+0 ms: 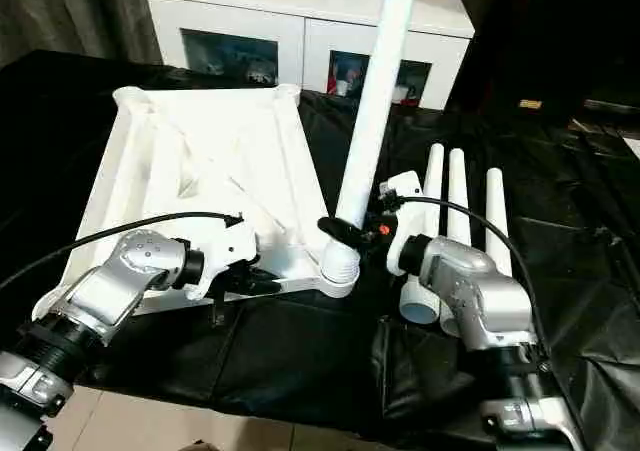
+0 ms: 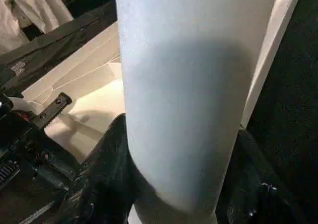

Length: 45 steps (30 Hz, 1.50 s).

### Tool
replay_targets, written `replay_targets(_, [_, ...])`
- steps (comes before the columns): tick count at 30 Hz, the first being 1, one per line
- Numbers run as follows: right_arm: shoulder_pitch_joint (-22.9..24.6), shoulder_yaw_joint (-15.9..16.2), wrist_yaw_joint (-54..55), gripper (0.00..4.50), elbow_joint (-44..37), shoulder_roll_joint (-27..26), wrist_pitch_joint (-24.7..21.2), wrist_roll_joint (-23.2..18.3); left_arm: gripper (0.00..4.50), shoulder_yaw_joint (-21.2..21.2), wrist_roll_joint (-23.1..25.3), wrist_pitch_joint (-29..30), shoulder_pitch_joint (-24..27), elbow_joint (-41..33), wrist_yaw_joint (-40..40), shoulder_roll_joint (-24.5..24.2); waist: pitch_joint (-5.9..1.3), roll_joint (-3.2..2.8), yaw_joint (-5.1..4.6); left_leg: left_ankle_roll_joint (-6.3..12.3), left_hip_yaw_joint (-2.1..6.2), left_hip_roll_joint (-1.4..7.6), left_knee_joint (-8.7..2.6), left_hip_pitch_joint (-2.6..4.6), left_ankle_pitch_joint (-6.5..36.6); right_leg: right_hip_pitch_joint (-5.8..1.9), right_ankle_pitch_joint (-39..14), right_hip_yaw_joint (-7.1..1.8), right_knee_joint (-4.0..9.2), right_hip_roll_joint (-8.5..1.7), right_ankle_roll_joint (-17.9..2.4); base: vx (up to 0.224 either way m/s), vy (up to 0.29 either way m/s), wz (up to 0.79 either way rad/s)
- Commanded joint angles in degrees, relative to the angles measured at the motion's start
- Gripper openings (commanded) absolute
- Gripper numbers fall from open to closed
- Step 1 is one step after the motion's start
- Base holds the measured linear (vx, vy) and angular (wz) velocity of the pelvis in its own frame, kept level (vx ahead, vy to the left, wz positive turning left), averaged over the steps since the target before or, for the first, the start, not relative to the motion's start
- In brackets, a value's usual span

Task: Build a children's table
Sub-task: Insert table leg to table base

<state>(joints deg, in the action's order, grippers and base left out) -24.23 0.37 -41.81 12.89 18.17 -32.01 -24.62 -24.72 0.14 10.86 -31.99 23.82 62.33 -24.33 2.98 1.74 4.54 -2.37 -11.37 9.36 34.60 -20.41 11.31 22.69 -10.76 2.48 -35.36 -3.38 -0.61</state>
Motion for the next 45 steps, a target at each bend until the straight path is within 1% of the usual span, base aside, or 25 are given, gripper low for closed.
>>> replay_targets(1, [0.1,-1.2,0.5,1.84,1.6,-0.1,1.0,0.3,0.0,-1.4,2.1,0.7,0.8,0.1,0.9,-0.7,-3.15,-0.68,-0.13,-1.95,2.17,4.1,-4.83,0.85,14.8,-2.07,-14.3,-3.06,4.69,-5.44,-12.4,0.0,0.0,0.0])
replay_targets(3, [1.0,-1.9,0.2,1.84,2.1,-0.4,1.9,-0.2,0.0,-1.2,2.0,0.8,0.8,-0.2,0.9,-0.7,-3.12,-0.67,-0.23,-1.97,2.17,4.1,-4.82,0.9,15.4,-2.02,-15.3,-3.1,4.85,-5.48,-12.2,0.0,0.0,0.0])
replay_targets(6, [2.4,-2.6,-0.2,1.84,2.6,-0.9,3.0,-0.6,0.0,-1.1,1.9,0.8,0.9,-0.3,0.9,-0.8,-3.12,-0.83,-0.18,-1.95,2.18,4.21,-4.88,0.93,15.7,-1.9,-15.0,-3.12,4.91,-5.5,-12.2,0.0,0.0,0.0])
replay_targets(10, [5.2,-4.8,-0.1,1.84,3.4,-3.0,6.3,-2.1,0.0,-0.9,1.8,0.8,1.0,-0.4,0.9,-0.9,-3.22,-0.9,-0.2,-1.66,2.17,4.19,-4.96,0.84,15.1,-2.05,-12.4,-3.03,4.67,-5.42,-13.0,0.0,0.0,0.0])
replay_targets(12, [6.8,-5.3,0.5,1.84,3.8,-3.9,9.1,-1.8,0.0,-0.8,1.7,0.9,1.0,-0.5,0.8,-0.9,-3.12,-1.0,-0.19,-1.65,2.18,4.2,-5.01,0.84,15.6,-1.99,-13.1,-3.04,4.77,-5.49,-13.1,0.0,0.0,0.0])
replay_targets(13, [7.6,-5.2,0.6,1.84,4.0,-4.1,10.4,-1.3,0.0,-0.8,1.7,1.0,1.0,-0.5,0.8,-0.9,-3.18,-0.99,-0.17,-1.71,2.19,4.24,-5.0,0.83,15.7,-2.03,-13.4,-3.04,4.81,-5.58,-13.0,0.0,0.0,0.0])
replay_targets(16, [10.0,-4.3,1.0,1.84,4.3,-4.8,15.4,1.1,0.0,-0.7,1.7,0.9,1.0,-0.5,0.5,-0.8,-2.96,-1.03,-0.28,-1.96,2.3,4.24,-5.22,0.93,17.7,-1.81,-16.2,-3.01,5.15,-5.51,-12.2,0.0,0.0,0.0])
replay_targets(17, [10.1,-4.3,1.0,1.84,4.3,-4.8,15.5,1.1,0.0,-0.7,1.7,0.9,1.0,-0.5,0.5,-0.8,-2.91,-1.03,-0.33,-2.0,2.33,4.26,-5.27,0.92,18.1,-1.78,-16.9,-3.04,5.2,-5.52,-12.0,0.0,0.0,0.0])
replay_targets(19, [11.9,-3.6,1.0,1.84,3.6,-5.0,18.6,2.4,0.0,-0.5,1.6,1.0,1.2,-0.7,0.4,-0.8,-2.85,-1.05,-0.47,-2.16,2.46,4.27,-5.36,1.08,19.8,-1.64,-19.6,-3.05,5.54,-5.58,-11.3,0.0,0.0,0.0])
replay_targets(22, [13.7,-3.0,1.0,1.84,3.1,-5.3,22.6,4.3,0.0,-0.5,1.7,1.1,1.3,-0.9,0.2,-0.8,-2.83,-1.16,-0.64,-2.05,2.47,4.28,-5.47,1.09,19.8,-1.55,-19.3,-3.09,5.61,-5.5,-11.0,0.0,0.0,0.0])
replay_targets(23, [14.3,-2.9,1.1,1.84,3.0,-5.4,23.7,4.8,0.0,-0.4,1.7,1.1,1.3,-0.9,0.1,-0.8,-2.86,-1.08,-0.64,-1.95,2.46,4.28,-5.47,1.04,19.8,-1.63,-19.2,-3.1,5.61,-5.55,-11.0,0.0,0.0,0.0])
replay_targets(24, [14.3,-2.9,1.1,1.84,3.0,-5.4,23.7,4.8,0.0,-0.4,1.7,1.1,1.3,-0.9,0.1,-0.8,-2.86,-1.09,-0.63,-1.84,2.46,4.28,-5.47,1.05,19.7,-1.62,-19.1,-3.13,5.63,-5.58,-11.0,0.0,0.0,0.0])
replay_targets(27, [15.9,-2.6,1.4,1.84,2.5,-5.6,26.5,5.3,0.0,-0.3,1.6,1.3,1.5,-1.1,-0.4,-0.6,-2.81,-0.95,-0.72,-1.35,2.46,4.29,-5.57,0.9,19.5,-1.71,-18.8,-3.14,5.6,-5.47,-11.2,0.0,0.0,0.0])
replay_targets(28, [16.5,-2.4,1.9,1.84,2.2,-5.7,28.1,6.0,0.0,-0.3,1.6,1.3,1.5,-1.2,-0.5,-0.5,-2.84,-0.97,-0.61,-1.23,2.43,4.32,-5.54,0.95,19.2,-1.64,-18.8,-3.18,5.66,-5.56,-11.1,0.0,0.0,0.0])
replay_targets(29, [16.9,-2.3,2.2,1.84,1.9,-5.7,29.0,6.4,0.0,-0.2,1.6,1.4,1.5,-1.2,-0.6,-0.4,-2.82,-0.83,-0.62,-1.14,2.41,4.35,-5.57,0.94,19.2,-1.61,-18.9,-3.2,5.68,-5.58,-11.1,0.0,0.0,0.0])
replay_targets(31, [17.6,-1.9,2.5,1.84,1.5,-5.9,30.2,6.9,0.0,-0.1,1.5,1.5,1.6,-1.2,-0.9,-0.3,-2.76,-0.82,-0.47,-0.94,2.43,4.39,-5.67,0.92,19.2,-1.63,-18.7,-3.17,5.64,-5.49,-11.1,0.0,0.0,0.0])
replay_targets(32, [17.8,-1.8,2.6,1.84,1.4,-5.9,30.6,7.1,0.0,-0.1,1.5,1.5,1.6,-1.2,-1.0,-0.2,-2.72,-0.8,-0.46,-0.98,2.43,4.4,-5.67,0.89,19.4,-1.59,-19.2,-3.17,5.69,-5.55,-11.0,0.0,0.0,0.0])
replay_targets(34, [18.3,-0.8,3.0,1.84,1.6,-6.0,31.9,8.0,0.0,0.0,1.6,1.6,1.6,-1.3,-1.3,0.0,-2.54,-0.58,-0.55,-1.1,2.56,4.35,-5.73,0.98,20.9,-1.41,-22.9,-3.17,6.04,-5.65,-10.1,0.0,0.0,0.0])
replay_targets(36, [18.2,0.5,2.7,1.84,1.6,-5.8,31.4,8.6,0.0,0.0,1.6,1.7,1.6,-1.4,-1.5,0.1,-2.46,-0.72,-0.6,-1.24,2.65,4.37,-5.8,1.0,21.7,-1.32,-24.3,-3.22,6.15,-5.68,-9.7,0.0,0.0,0.0])
replay_targets(38, [18.2,0.9,2.5,1.84,1.6,-5.7,31.0,8.7,0.0,0.0,1.6,1.7,1.7,-1.4,-1.5,0.1,-2.4,-0.68,-0.72,-1.41,2.81,4.41,-5.91,1.16,23.0,-1.15,-26.3,-3.22,6.37,-5.7,-9.0,0.0,0.0,0.0])
replay_targets(39, [17.1,2.9,1.5,1.84,1.7,-5.1,28.4,9.3,0.0,0.1,1.6,1.9,1.8,-1.8,-1.4,-0.1,-2.39,-0.49,-0.85,-1.39,2.83,4.37,-5.93,1.11,23.3,-1.16,-26.5,-3.21,6.37,-5.64,-8.9,0.0,0.0,0.0])
replay_targets(41, [16.4,3.5,1.6,1.84,1.7,-4.8,26.3,9.4,0.0,0.1,1.6,1.9,1.8,-1.9,-1.4,-0.2,-2.32,-0.6,-1.14,-1.48,2.93,4.37,-6.04,1.02,23.3,-1.18,-26.4,-3.2,6.3,-5.57,-8.9,0.0,0.0,0.0])
replay_targets(42, [14.9,4.4,0.7,1.84,1.6,-4.2,23.7,9.2,0.0,0.1,1.5,2.1,1.8,-2.0,-1.3,-0.3,-2.31,-0.41,-1.28,-1.47,2.89,4.35,-5.98,1.06,23.7,-1.09,-26.9,-3.25,6.39,-5.59,-8.7,0.0,0.0,0.0])
replay_targets(43, [13.8,4.6,0.4,1.84,1.6,-4.0,21.4,8.8,0.0,0.1,1.5,2.0,1.8,-2.0,-1.3,-0.4,-2.25,-0.48,-1.39,-1.46,3.03,4.27,-6.02,1.03,24.1,-1.16,-28.0,-3.2,6.37,-5.59,-8.6,0.0,0.0,0.0])
replay_targets(45, [12.0,5.2,-0.4,1.84,1.9,-3.2,19.1,8.8,0.0,0.1,1.5,2.0,1.8,-1.9,-1.3,-0.5,-2.26,-0.37,-1.49,-1.59,3.01,4.28,-5.9,1.17,24.5,-0.97,-29.7,-3.22,6.57,-5.71,-8.1,0.0,0.0,0.0])
